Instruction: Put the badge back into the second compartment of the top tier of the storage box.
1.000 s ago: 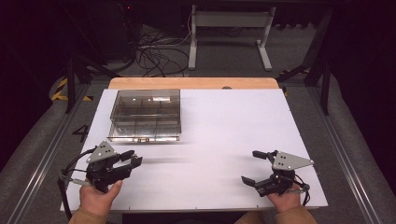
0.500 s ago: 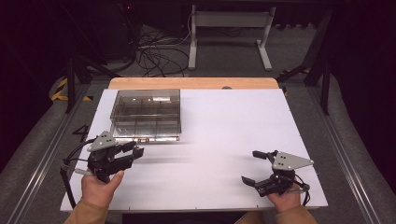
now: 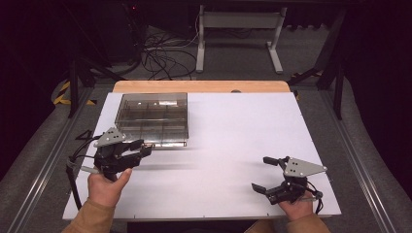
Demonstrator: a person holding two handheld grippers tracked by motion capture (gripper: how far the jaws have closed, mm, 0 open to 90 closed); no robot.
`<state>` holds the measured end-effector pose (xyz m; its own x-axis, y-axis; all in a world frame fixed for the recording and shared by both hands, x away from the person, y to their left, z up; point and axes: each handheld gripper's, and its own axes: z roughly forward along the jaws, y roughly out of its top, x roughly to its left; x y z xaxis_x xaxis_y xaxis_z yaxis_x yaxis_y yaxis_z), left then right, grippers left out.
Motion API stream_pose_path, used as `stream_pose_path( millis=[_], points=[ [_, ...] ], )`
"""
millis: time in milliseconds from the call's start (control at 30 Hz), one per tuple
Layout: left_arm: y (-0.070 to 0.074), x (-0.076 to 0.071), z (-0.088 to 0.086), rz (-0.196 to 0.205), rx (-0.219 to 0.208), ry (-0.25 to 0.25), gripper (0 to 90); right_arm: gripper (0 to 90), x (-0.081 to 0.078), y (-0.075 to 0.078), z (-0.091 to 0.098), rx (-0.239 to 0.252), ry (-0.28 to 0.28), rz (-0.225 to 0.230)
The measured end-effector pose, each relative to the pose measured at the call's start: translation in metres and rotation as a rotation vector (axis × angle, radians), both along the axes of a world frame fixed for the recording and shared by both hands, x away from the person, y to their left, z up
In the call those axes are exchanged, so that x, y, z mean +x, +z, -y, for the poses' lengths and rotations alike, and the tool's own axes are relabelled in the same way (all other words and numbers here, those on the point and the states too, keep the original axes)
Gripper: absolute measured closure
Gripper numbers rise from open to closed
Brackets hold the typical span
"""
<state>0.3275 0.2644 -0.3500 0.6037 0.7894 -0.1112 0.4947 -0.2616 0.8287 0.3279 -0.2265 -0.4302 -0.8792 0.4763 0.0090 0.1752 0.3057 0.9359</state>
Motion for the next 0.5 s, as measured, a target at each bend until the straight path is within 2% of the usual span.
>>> stream_pose_path(
  millis=[500],
  points=[
    [0.001,0.017,0.006,-0.021,0.011,0.003,58.0,3.6,0.000,0.000,0.000,-0.002,0.002,-0.001]
  ],
)
